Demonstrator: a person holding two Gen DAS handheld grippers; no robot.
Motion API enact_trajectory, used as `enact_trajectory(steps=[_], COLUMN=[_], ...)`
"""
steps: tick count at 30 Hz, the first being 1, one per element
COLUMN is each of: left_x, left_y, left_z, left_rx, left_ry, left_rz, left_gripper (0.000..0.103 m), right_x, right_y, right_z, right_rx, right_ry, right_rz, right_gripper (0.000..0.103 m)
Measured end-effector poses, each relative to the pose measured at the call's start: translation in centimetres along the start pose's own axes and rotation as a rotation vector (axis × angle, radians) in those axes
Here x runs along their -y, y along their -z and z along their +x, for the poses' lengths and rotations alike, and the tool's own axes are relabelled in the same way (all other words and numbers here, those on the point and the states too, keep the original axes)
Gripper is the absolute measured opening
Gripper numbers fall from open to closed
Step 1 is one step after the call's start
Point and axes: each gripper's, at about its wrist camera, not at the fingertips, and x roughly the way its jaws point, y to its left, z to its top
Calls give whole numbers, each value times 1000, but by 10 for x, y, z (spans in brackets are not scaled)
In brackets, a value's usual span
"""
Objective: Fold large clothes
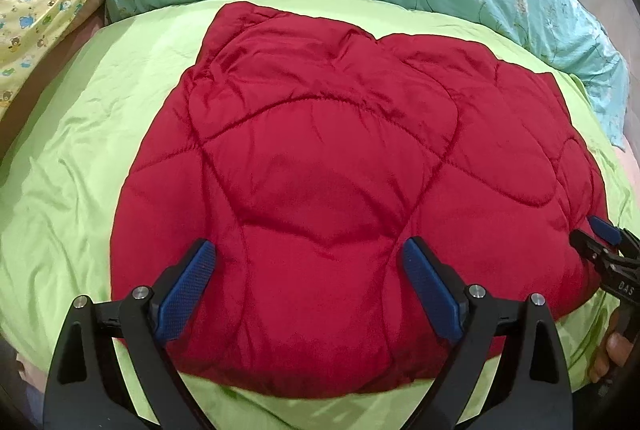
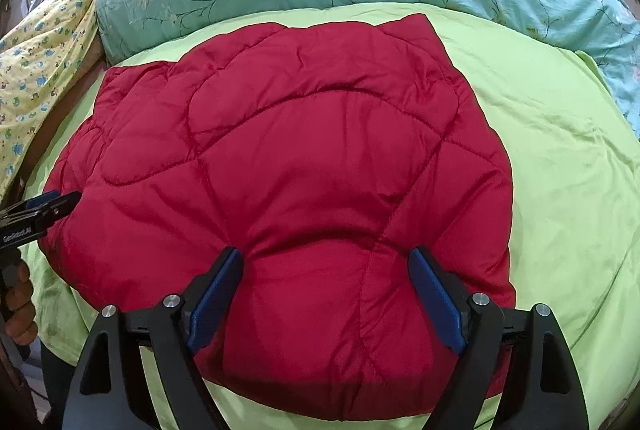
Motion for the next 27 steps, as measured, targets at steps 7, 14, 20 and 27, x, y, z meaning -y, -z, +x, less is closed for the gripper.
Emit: enact_trajectory(steps=[7, 14, 20, 27], left_x=[0, 4, 10, 22], left_y=[6, 9, 8, 3], left_z=[-8, -16, -25, -32], left_rx=[-5, 3, 13, 26], left_ry=[-12, -40, -26, -12], left_rz=[-4, 14, 25, 50], left_gripper=[96, 96, 95, 95], right_x=[0, 0, 0, 0], right_y=[2, 4, 5, 4], right_z=[1, -1, -2, -8], right_rx=[4, 6, 6, -5], right_ry=[-3, -3, -5, -7], right_rz=[6, 12, 16, 26], right_gripper=[85, 85, 86, 86])
